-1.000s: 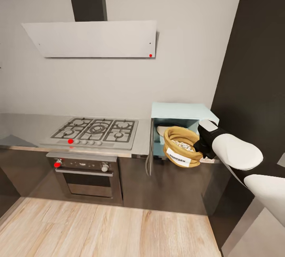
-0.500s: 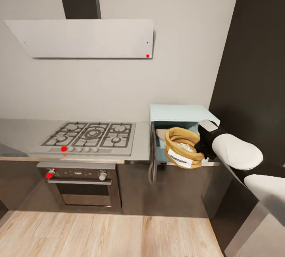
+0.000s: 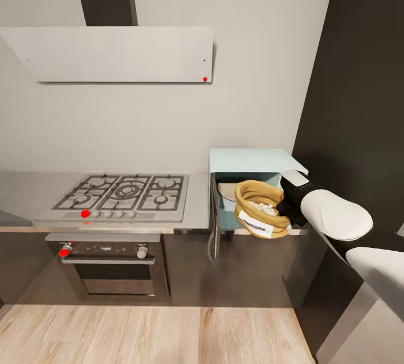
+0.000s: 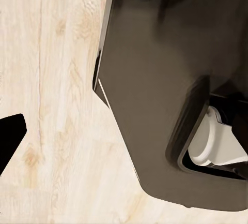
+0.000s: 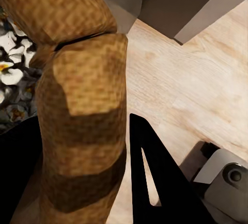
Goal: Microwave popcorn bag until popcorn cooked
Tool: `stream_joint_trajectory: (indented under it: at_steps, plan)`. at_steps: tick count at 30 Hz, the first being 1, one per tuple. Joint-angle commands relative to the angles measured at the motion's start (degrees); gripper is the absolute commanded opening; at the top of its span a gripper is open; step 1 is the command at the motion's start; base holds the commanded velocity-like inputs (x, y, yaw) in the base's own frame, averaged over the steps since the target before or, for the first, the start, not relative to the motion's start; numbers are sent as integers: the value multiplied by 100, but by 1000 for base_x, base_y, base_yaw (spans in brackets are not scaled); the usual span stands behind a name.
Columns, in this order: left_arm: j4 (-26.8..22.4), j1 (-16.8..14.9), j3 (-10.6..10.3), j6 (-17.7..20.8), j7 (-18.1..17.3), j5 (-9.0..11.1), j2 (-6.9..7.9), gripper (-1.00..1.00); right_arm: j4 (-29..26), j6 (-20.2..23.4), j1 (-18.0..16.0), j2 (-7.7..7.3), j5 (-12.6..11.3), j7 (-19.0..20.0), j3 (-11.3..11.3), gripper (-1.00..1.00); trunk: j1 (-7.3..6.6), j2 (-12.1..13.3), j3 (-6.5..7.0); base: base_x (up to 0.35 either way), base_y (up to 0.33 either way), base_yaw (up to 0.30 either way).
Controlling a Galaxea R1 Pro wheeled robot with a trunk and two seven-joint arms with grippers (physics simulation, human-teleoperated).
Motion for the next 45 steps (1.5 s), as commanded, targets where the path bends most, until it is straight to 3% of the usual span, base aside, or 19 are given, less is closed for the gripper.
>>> stream_joint_trajectory:
  at_steps: [1,45]
  plan:
    - [-17,1,20,36,1,3,-2,100,-6,45,-3,0,-59,-23,46,-100,6,-11,-12,265,104,0]
    - [-5,1,17,37,-3,3,-2,100,-6,37,-1,-44,-59,-31,2,-100,6,-11,-12,121,3,0]
